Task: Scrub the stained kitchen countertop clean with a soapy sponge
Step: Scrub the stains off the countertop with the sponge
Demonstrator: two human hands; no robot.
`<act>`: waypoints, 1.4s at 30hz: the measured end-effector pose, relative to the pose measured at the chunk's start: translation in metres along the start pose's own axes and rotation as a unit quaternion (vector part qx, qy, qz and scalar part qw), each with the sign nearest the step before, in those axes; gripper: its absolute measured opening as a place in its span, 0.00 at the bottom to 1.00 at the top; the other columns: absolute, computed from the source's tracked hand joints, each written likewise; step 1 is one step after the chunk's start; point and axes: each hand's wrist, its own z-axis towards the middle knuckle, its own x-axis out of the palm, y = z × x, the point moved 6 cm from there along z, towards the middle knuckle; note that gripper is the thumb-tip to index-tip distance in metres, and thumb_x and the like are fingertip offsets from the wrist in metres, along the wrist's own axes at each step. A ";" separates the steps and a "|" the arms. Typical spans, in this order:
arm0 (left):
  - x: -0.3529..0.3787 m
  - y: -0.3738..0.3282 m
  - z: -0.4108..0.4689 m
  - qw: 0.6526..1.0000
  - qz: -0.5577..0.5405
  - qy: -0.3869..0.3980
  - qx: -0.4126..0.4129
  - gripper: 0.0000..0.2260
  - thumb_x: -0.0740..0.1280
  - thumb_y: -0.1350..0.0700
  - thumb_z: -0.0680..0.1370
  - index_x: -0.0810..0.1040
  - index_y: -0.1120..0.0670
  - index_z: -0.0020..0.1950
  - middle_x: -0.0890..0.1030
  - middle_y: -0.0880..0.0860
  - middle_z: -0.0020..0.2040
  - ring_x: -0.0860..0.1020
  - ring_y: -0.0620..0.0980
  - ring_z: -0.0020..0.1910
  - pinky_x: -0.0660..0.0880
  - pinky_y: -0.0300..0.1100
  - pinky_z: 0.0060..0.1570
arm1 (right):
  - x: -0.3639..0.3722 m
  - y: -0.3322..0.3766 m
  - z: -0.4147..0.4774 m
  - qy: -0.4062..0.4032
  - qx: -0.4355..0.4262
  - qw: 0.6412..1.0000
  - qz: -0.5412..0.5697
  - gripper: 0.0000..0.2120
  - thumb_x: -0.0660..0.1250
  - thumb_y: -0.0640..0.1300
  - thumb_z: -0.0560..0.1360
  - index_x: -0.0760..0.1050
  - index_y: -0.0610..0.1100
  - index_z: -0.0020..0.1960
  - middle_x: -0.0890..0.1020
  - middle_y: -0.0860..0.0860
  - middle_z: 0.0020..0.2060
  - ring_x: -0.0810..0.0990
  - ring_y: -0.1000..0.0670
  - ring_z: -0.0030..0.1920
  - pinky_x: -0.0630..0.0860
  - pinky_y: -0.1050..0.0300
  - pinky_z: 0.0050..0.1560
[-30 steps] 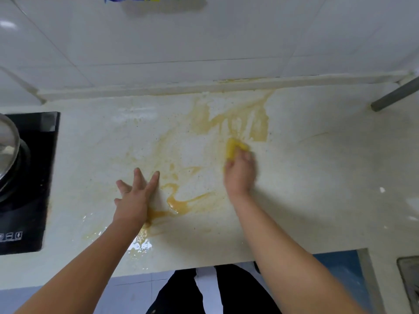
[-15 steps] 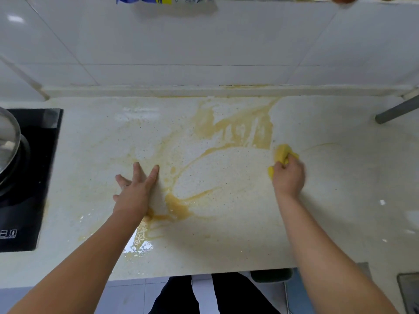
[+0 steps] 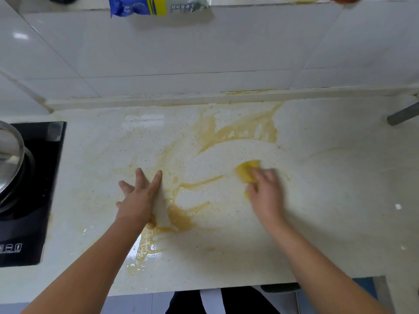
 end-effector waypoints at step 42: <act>-0.044 -0.040 0.046 0.998 0.033 0.018 0.053 0.75 0.83 0.71 0.57 0.33 0.23 0.74 0.31 0.51 0.80 0.50 0.70 0.75 0.80 0.64 0.55 | 0.014 0.023 0.034 0.142 -0.122 0.981 -0.051 0.20 0.58 0.43 0.79 0.70 0.55 0.69 0.73 0.55 0.55 0.75 0.49 0.54 0.71 0.62 0.45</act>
